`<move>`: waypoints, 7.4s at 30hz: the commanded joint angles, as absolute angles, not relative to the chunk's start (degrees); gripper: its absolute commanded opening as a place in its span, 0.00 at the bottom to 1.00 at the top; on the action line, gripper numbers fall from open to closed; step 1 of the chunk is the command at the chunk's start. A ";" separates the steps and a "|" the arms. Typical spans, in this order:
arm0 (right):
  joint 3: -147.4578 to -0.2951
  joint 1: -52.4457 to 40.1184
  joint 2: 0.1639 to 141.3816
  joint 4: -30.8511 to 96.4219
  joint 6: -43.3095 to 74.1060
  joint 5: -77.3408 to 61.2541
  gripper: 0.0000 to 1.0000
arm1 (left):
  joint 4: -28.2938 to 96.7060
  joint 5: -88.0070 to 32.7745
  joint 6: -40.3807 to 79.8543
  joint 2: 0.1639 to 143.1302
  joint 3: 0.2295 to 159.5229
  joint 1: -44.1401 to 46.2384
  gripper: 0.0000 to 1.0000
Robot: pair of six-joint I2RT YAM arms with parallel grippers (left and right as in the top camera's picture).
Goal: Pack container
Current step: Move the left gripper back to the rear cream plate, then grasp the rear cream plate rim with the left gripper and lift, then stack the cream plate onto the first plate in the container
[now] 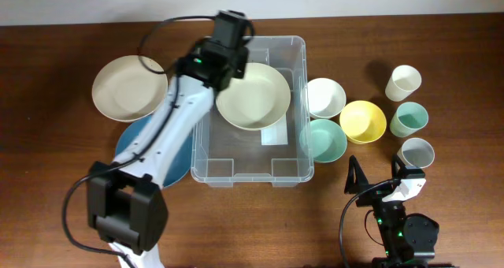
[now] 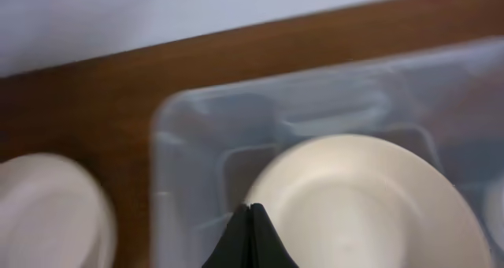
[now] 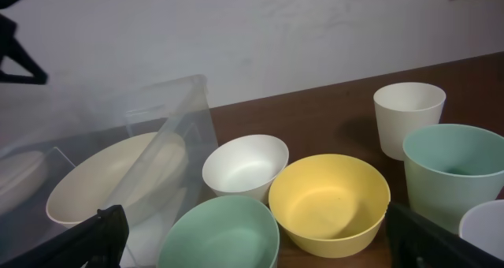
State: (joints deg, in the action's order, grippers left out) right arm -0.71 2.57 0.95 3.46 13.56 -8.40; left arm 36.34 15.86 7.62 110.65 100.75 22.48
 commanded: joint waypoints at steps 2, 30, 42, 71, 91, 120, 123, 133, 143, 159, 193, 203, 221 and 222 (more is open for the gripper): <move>-0.32 2.26 0.64 3.68 14.00 -8.34 0.99 | 37.21 15.79 17.37 108.77 101.41 11.33 0.02; -0.32 2.26 0.64 3.66 13.98 -8.34 0.99 | 43.13 2.31 27.79 126.15 99.79 -17.41 0.77; -0.32 2.26 0.64 3.66 13.98 -8.34 0.99 | 42.19 -1.61 27.24 125.82 101.58 -17.43 0.73; -0.32 2.26 0.64 3.66 14.00 -8.34 0.99 | 50.19 5.45 25.63 124.95 104.99 -20.43 0.73; -0.32 2.26 0.64 3.66 13.98 -8.34 0.99 | 50.46 5.43 25.19 130.63 104.99 -20.47 0.43; -0.32 2.26 0.64 3.66 13.98 -8.34 0.99 | 50.26 5.41 25.21 130.32 107.13 -20.82 0.01; -0.32 2.26 0.64 3.66 13.98 -8.34 0.99 | 50.96 5.39 25.19 130.04 109.89 -20.78 0.01; -0.32 2.26 0.64 3.66 13.98 -8.34 0.99 | 53.08 -2.31 23.94 125.05 117.38 -20.64 0.01; -0.32 2.26 0.64 3.66 14.00 -8.34 0.99 | 52.66 -7.35 16.34 113.49 117.93 -13.82 0.01; -0.32 2.26 0.64 3.66 13.98 -8.34 0.99 | 59.24 -5.67 13.74 108.84 117.89 10.22 0.01; -0.32 2.26 0.64 3.66 13.98 -8.34 0.99 | 61.30 -3.68 13.78 122.54 117.93 15.53 0.29; -0.32 2.26 0.64 3.66 13.98 -8.34 0.99 | 62.70 -6.17 13.10 119.77 122.72 15.79 0.31; -0.32 2.26 0.64 3.66 14.00 -8.34 0.99 | 73.78 -2.98 10.13 118.17 120.81 27.33 0.01; -0.32 2.26 0.64 3.66 13.98 -8.34 0.99 | 73.73 -3.01 10.13 118.17 119.98 27.83 0.01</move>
